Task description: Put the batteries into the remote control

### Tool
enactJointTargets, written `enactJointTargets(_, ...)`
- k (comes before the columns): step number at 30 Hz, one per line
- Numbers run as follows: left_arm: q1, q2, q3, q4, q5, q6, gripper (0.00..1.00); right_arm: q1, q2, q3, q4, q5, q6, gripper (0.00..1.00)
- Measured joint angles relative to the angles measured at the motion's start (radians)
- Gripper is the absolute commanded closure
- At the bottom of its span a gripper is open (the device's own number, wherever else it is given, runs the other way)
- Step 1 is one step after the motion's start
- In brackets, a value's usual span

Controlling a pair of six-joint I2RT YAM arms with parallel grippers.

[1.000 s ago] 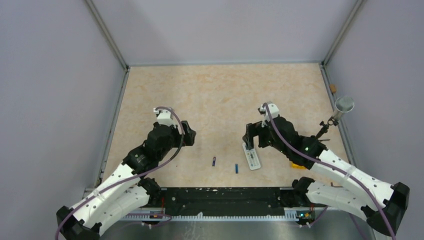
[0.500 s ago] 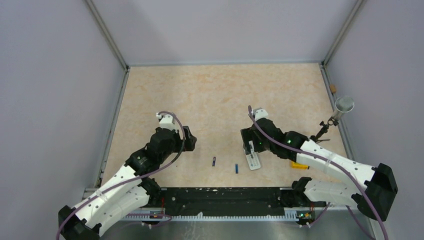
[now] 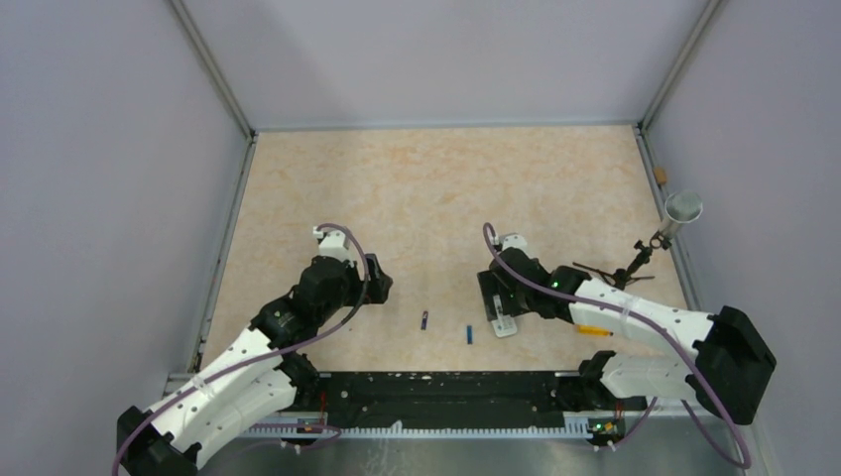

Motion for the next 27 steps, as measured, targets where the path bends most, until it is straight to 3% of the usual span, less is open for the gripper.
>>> enactJointTargets(20,0.000,0.048,-0.011,0.019,0.032,-0.001,0.01,0.077,0.112,-0.045,0.047,0.013,0.077,0.17)
enactJointTargets(27,0.000,0.048,-0.013,0.026,0.040,-0.002,0.01,0.078,0.117,-0.060,0.058,0.016,0.092,0.22)
